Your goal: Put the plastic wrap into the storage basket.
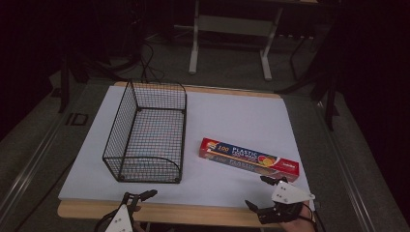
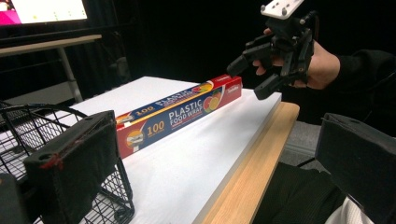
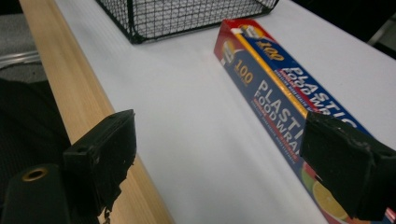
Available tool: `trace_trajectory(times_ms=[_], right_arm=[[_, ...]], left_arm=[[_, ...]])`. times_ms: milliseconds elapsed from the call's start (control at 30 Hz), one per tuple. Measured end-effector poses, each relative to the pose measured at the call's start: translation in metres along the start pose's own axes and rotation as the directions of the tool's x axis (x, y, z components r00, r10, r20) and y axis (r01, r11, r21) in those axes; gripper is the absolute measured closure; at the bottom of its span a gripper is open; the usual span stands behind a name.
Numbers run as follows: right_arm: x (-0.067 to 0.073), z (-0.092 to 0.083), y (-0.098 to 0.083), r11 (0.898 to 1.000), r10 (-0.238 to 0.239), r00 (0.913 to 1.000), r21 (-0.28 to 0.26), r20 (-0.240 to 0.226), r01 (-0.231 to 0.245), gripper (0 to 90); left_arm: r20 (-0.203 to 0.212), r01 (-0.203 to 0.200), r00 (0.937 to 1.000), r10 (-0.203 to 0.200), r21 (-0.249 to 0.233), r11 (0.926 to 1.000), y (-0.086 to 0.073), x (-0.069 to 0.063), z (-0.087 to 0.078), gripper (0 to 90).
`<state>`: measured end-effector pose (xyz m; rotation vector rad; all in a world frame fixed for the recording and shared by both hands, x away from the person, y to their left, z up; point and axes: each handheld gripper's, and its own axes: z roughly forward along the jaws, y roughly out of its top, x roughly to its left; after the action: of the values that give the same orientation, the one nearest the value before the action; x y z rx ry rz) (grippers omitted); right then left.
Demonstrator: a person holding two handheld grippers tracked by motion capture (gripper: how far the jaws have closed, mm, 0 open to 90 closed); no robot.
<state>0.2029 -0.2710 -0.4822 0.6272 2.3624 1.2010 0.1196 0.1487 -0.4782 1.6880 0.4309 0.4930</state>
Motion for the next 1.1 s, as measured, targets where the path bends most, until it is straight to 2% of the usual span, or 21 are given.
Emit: trace_trajectory(times_ms=[200,300,433,467,500,567,600,633,733,800,867,933,1033,1100], right_arm=[[0.003,0.002,0.002,1.000,0.011,0.9990,0.004,-0.042,-0.011,10.8],[0.006,-0.001,0.007,0.999,0.015,0.9984,-0.030,-0.055,-0.017,10.5],[0.008,-0.005,0.012,0.998,-0.003,0.9976,-0.057,-0.069,-0.001,9.8],[0.007,-0.006,0.013,0.998,-0.011,0.9981,-0.062,-0.060,0.007,9.8],[0.004,-0.009,0.015,0.996,0.000,0.9993,-0.084,-0.038,-0.003,9.8],[0.001,-0.010,0.016,0.995,0.010,0.9994,-0.103,-0.034,-0.013,9.8],[-0.003,-0.012,0.018,0.994,-0.004,0.9998,-0.111,0.020,0.006,9.9],[-0.005,-0.013,0.017,0.993,-0.010,0.9990,-0.113,0.043,0.015,9.9],[-0.011,-0.014,0.016,0.994,-0.021,0.9986,-0.111,0.048,0.027,13.3],[-0.017,-0.014,0.015,0.995,-0.001,0.9997,-0.102,0.023,0.004,14.0],[-0.021,-0.014,0.014,0.995,0.002,0.9996,-0.100,0.028,0.001,14.3],[-0.025,-0.014,0.013,0.995,-0.021,0.9988,-0.101,0.045,0.026,16.5],[-0.034,-0.012,0.011,0.996,-0.050,0.9968,-0.067,0.062,0.054,17.8],[-0.041,-0.012,0.011,0.997,-0.058,0.9967,-0.054,0.057,0.061,16.4]], left_arm=[[0.009,-0.002,1.0000,0.002,0.003,1.0000,0.000,-0.001,0.000,0.2],[0.010,-0.002,0.9999,0.002,0.005,1.0000,0.000,-0.001,0.001,0.2],[0.007,-0.001,1.0000,0.001,0.007,1.0000,0.000,-0.001,0.001,0.2],[0.006,0.000,1.0000,0.000,0.008,1.0000,0.000,-0.001,0.001,0.2],[0.005,-0.001,1.0000,0.001,0.008,1.0000,-0.001,-0.001,0.001,0.2],[0.005,0.001,1.0000,-0.001,0.009,1.0000,-0.001,-0.001,0.001,0.2],[0.002,0.001,1.0000,-0.001,0.009,1.0000,-0.001,-0.001,0.001,0.2],[0.002,0.001,1.0000,-0.001,0.009,1.0000,-0.001,-0.001,0.000,0.2],[-0.001,0.003,1.0000,-0.003,0.010,0.9999,-0.001,-0.001,0.000,0.2],[-0.002,0.003,1.0000,-0.003,0.011,0.9999,-0.001,-0.001,0.000,0.2],[-0.004,0.002,1.0000,-0.002,0.012,0.9999,-0.001,-0.001,0.000,0.2],[-0.005,0.002,1.0000,-0.002,0.012,0.9999,-0.001,-0.001,0.000,0.2],[-0.012,0.004,0.9999,-0.003,0.012,0.9999,-0.001,-0.001,0.000,0.2],[-0.013,0.006,0.9999,-0.006,0.013,0.9999,-0.001,-0.001,0.000,0.2]])
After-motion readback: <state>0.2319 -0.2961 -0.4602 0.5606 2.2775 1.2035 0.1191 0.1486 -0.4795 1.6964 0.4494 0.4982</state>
